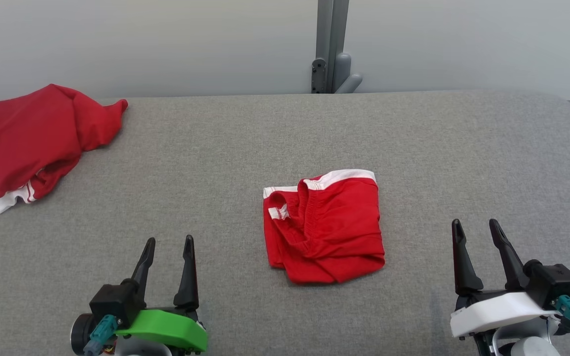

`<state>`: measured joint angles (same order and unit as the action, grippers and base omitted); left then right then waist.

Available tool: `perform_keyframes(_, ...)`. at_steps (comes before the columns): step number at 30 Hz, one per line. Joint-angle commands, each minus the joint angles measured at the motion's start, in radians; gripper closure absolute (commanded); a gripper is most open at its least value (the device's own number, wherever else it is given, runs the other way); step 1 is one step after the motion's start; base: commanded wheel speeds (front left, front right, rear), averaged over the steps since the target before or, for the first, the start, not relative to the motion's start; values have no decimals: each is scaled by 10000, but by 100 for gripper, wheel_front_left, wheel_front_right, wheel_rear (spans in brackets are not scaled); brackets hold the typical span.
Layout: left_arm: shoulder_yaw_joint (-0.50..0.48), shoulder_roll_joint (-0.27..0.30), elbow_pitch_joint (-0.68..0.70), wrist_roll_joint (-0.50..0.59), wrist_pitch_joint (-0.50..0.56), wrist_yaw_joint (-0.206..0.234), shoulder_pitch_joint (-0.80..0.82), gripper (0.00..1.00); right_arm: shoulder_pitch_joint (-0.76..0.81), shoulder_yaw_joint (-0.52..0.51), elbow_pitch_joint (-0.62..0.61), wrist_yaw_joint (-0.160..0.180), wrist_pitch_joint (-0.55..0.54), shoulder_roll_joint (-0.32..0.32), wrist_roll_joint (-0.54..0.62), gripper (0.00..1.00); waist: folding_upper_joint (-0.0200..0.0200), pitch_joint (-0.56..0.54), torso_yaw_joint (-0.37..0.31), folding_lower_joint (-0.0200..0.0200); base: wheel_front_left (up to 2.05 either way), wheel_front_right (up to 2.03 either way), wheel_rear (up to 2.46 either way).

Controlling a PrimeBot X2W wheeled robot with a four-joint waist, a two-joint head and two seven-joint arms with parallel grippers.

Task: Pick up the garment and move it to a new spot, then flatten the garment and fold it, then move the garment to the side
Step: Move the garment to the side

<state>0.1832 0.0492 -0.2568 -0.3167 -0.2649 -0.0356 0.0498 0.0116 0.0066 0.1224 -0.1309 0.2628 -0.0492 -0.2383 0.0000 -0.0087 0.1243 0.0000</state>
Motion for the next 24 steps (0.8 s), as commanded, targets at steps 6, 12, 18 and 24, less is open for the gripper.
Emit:
perform_keyframes(6,-67,26,-23,58,5,-9,-80,0,85,9,-77,3,35,-24,-79,0,0,-35,5,0,0,0,0)
perform_keyframes(12,-58,26,-41,64,5,41,-41,0,88,-21,-89,3,35,-24,-124,0,0,-22,-14,0,0,0,0)
perform_keyframes(18,-84,26,-137,116,5,91,190,0,-159,-48,122,3,22,-24,-358,0,0,65,7,0,0,0,0)
perform_keyframes(24,-100,24,-128,177,5,71,480,0,-951,2,537,3,-1315,-87,-210,0,0,380,132,0,0,0,0)
